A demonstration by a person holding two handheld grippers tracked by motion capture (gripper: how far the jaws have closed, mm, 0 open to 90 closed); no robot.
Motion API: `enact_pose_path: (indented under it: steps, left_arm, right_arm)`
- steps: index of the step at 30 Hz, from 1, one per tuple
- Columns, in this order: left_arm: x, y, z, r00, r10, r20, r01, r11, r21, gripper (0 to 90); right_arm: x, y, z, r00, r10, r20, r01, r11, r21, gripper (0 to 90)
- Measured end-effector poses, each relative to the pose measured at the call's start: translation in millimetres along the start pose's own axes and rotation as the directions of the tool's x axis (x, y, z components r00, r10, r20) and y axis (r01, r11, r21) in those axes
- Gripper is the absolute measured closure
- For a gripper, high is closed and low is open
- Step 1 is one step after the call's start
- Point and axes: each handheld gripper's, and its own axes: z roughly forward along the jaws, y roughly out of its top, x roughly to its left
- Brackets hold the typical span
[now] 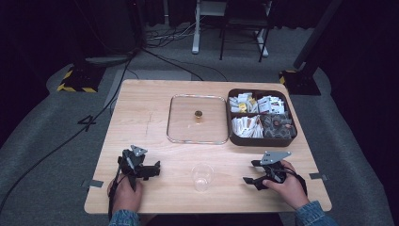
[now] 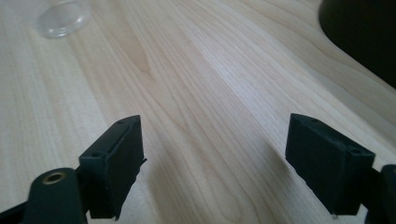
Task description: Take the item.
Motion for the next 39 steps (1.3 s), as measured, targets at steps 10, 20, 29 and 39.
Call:
enact_pose_path:
  steps: [10,20,29,39]
  left_arm:
    - [0.0,0.0,0.0,1.0000,0.000,0.000,0.000,1.0000,0.000,0.0]
    - [0.0,0.0,0.0,1.0000,0.000,0.000,0.000,1.0000,0.000,0.0]
    - [0.0,0.0,0.0,1.0000,0.000,0.000,0.000,1.0000,0.000,0.0]
    - [0.0,0.0,0.0,1.0000,0.000,0.000,0.000,1.0000,0.000,0.0]
  right_arm:
    - [10.0,21.8,-12.6,0.9980,-0.048,-0.040,0.050,0.997,0.056,17.7]
    - [8.3,45.1,-28.2,0.9969,-0.074,-0.028,0.074,0.997,0.024,15.9]
    - [-2.2,65.1,-44.8,0.9973,-0.071,-0.015,0.070,0.996,-0.048,15.8]
    - [-24.1,74.0,-58.2,0.9995,-0.031,-0.001,0.031,0.995,-0.092,15.8]
